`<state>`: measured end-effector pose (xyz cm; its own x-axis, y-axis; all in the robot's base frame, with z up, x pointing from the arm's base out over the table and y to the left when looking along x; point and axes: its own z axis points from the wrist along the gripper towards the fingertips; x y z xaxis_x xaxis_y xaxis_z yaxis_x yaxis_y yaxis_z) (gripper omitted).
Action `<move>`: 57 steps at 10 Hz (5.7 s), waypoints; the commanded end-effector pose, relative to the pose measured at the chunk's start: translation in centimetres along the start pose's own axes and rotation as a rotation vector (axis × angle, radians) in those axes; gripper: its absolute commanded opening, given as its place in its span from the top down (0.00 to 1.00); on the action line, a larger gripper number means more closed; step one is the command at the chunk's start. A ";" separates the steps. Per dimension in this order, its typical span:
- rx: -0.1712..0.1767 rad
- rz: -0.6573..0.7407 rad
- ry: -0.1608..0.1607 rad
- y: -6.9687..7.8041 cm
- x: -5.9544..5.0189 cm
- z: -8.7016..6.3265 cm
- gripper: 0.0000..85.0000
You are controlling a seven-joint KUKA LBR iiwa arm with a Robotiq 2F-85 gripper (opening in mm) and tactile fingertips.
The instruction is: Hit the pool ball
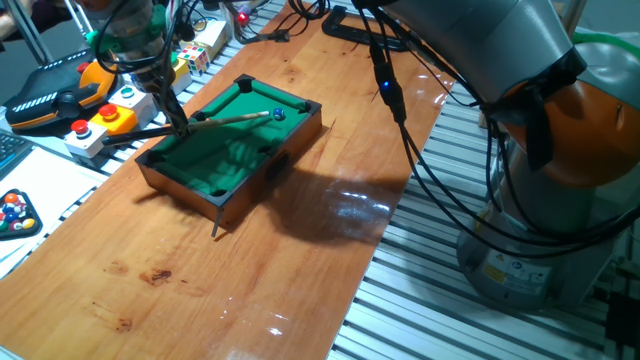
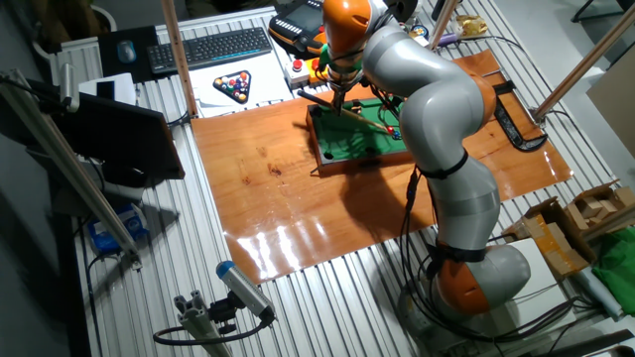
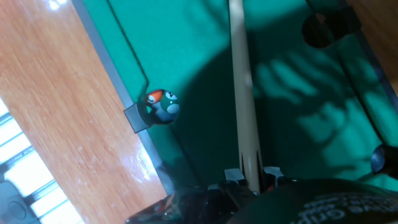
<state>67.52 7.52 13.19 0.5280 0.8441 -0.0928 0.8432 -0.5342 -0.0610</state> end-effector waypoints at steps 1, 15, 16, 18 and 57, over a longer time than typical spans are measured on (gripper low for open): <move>0.006 0.012 0.002 0.0 0.0 0.0 0.99; 0.015 0.029 0.012 0.7 -0.4 0.1 0.99; 0.017 0.032 0.013 0.7 -0.4 0.1 0.99; 0.026 0.045 0.010 0.7 -0.4 0.0 0.99; -0.136 -0.491 -0.122 -1.2 -0.6 1.3 0.99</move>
<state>66.06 7.58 11.99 0.0570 0.9778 -0.2018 0.9983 -0.0579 0.0014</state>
